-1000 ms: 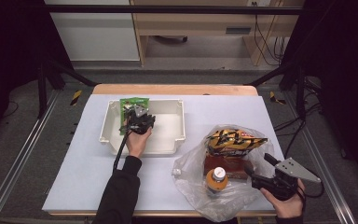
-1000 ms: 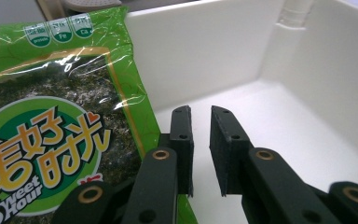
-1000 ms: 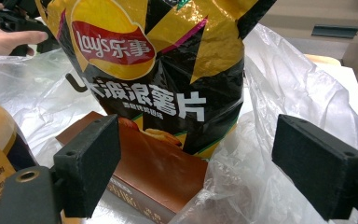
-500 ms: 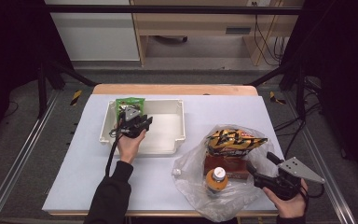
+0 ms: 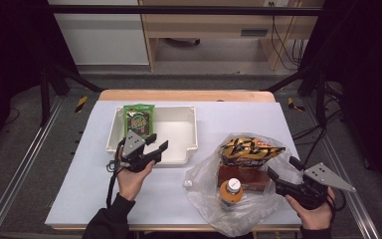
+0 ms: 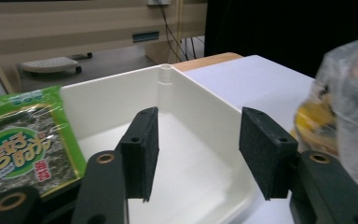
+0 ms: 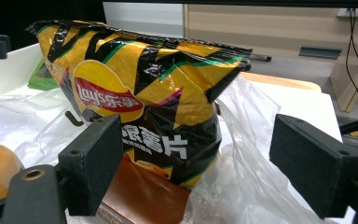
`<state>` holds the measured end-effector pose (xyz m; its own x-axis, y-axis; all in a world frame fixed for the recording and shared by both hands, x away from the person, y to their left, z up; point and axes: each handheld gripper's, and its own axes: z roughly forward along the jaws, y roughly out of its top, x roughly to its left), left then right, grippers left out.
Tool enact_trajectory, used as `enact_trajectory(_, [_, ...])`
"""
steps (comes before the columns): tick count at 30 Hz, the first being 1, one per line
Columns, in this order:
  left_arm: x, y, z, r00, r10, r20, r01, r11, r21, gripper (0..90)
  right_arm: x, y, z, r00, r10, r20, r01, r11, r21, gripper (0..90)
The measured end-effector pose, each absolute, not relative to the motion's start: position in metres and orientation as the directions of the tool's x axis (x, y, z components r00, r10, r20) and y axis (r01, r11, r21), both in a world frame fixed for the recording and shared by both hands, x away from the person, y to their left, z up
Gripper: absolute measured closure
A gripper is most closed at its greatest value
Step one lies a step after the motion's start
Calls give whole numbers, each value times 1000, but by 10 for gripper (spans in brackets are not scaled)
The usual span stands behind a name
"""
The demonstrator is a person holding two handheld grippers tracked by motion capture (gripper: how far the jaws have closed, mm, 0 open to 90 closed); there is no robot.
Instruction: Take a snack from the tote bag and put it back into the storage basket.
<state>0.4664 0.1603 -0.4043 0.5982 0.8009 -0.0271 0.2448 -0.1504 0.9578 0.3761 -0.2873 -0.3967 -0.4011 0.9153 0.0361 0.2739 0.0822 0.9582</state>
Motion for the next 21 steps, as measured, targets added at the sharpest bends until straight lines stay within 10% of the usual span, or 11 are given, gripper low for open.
enact_trajectory(21, [412,104,-375,732,680,32,133,-189,973,406,402,-279,-386,-456,889,38,264,95,960,167])
